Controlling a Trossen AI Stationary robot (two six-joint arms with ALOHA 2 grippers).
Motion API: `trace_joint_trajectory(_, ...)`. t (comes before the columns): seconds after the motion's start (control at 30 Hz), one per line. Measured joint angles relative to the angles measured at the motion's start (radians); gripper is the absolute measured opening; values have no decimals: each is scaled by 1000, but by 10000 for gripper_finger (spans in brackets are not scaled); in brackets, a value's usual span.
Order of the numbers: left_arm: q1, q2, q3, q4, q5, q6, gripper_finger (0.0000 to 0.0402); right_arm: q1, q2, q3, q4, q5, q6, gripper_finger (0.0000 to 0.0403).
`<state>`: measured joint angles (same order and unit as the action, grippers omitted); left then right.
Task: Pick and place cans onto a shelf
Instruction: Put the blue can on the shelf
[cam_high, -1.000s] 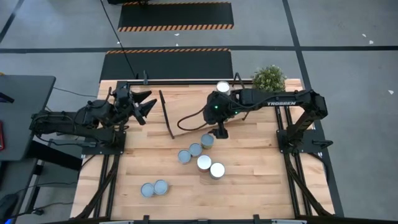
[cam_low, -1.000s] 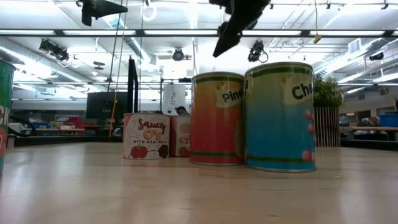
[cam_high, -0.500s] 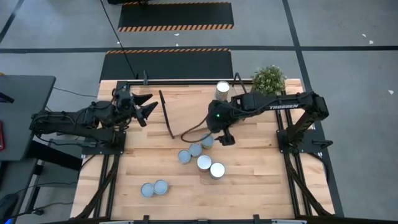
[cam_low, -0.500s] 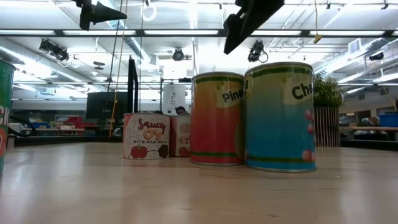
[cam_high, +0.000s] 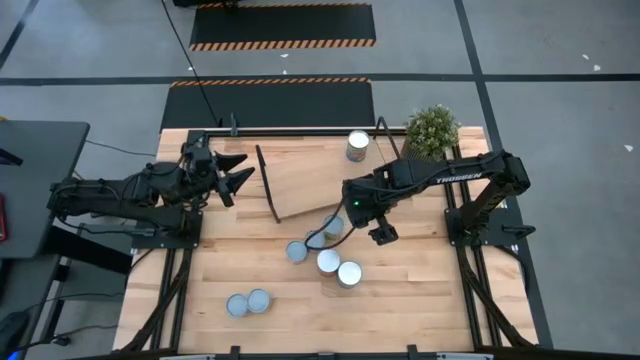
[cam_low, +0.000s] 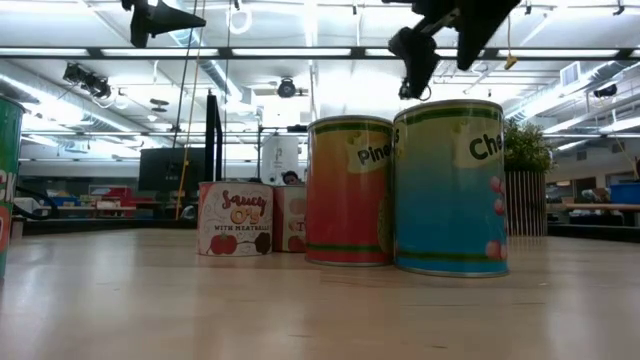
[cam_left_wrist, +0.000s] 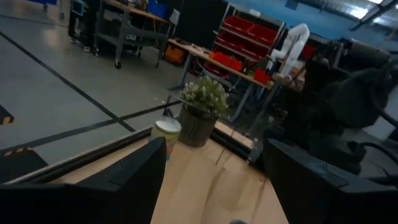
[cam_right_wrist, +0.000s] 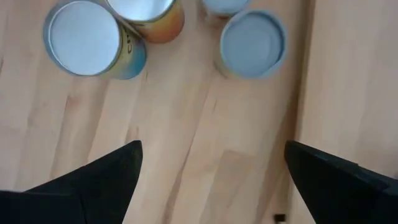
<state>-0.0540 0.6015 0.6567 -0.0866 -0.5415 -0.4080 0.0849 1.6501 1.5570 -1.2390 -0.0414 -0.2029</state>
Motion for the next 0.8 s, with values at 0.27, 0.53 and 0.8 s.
trace_joint_trajectory(0.27, -78, 32, 1, -31, -78, 11, 274, 47, -12, -158, -52, -17, 120, 400)
trace_joint_trajectory(0.53, -108, 59, 1, -45, -91, -54, 274, 227, -184, -309, 36, -13, 383, 400)
trace_joint_trajectory(0.8, -108, 69, 1, -64, -90, -242, 274, 449, -288, -453, 288, 192, 551, 400)
